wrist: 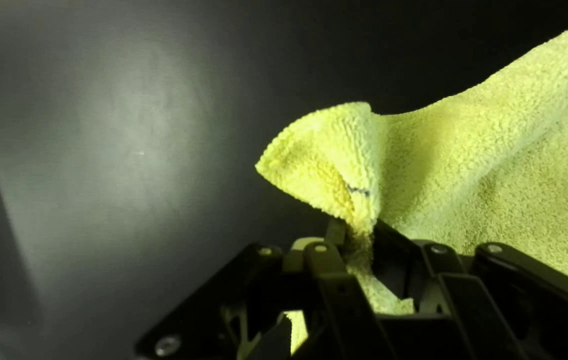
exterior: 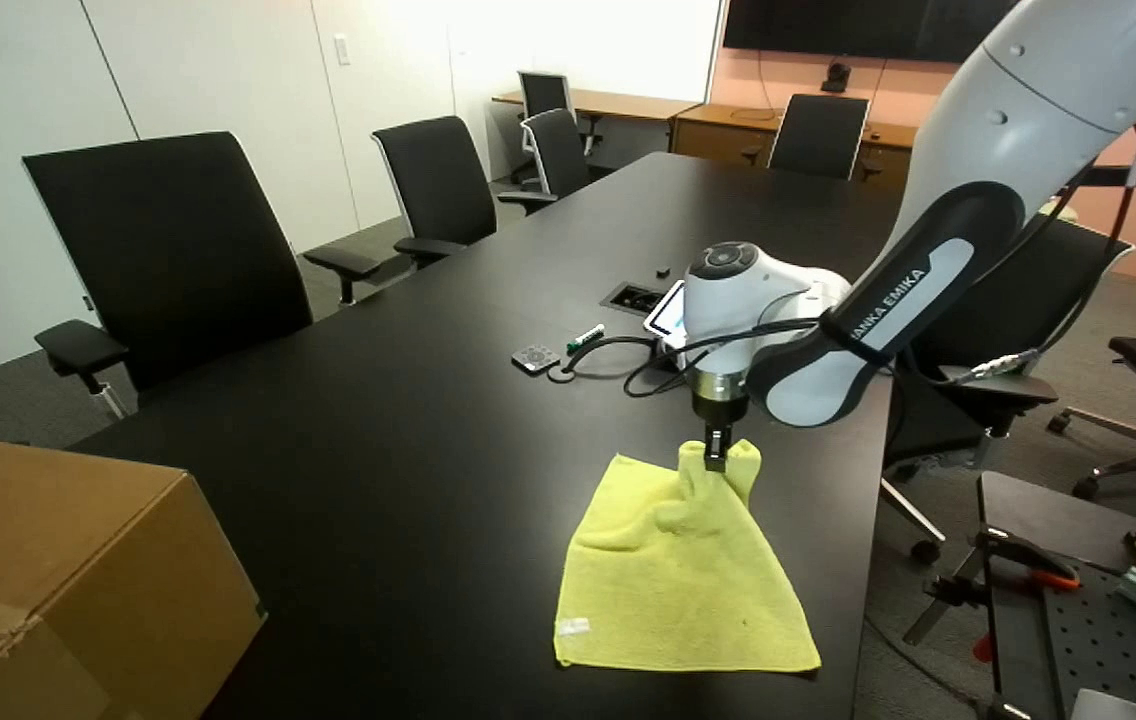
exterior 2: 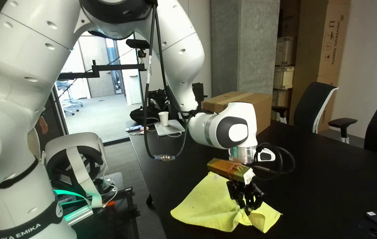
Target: Fold the cloth
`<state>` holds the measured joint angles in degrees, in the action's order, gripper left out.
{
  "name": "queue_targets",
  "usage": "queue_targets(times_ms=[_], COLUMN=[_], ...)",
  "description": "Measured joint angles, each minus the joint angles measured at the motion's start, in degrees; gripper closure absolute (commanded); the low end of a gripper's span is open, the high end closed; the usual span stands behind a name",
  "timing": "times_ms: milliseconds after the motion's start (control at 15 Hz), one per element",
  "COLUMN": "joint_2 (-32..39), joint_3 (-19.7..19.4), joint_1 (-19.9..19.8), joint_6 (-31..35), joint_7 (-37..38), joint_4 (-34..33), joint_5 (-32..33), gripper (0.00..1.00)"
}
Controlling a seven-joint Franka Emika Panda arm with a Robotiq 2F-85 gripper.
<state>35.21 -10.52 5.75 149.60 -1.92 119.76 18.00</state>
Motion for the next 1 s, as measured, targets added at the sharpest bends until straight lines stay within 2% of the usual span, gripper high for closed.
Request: queue_targets(times_ms=[200, 400, 667, 1000], joint_2=[2.69, 6.31, 10.81, 14.55], joint_3=[-0.01, -1.44, -4.83, -7.23], joint_1=[1.85, 5.00, 10.82, 16.97], joint_6=[-6.28, -12.04, -16.80, -23.47], joint_7=[4.85, 13.73, 25.01, 35.18], joint_4=[-5.09, -11.05, -18.20, -24.64], joint_5=[0.01, 2.22, 9.45, 19.45], gripper=[0.93, 0.93, 0.93, 0.92])
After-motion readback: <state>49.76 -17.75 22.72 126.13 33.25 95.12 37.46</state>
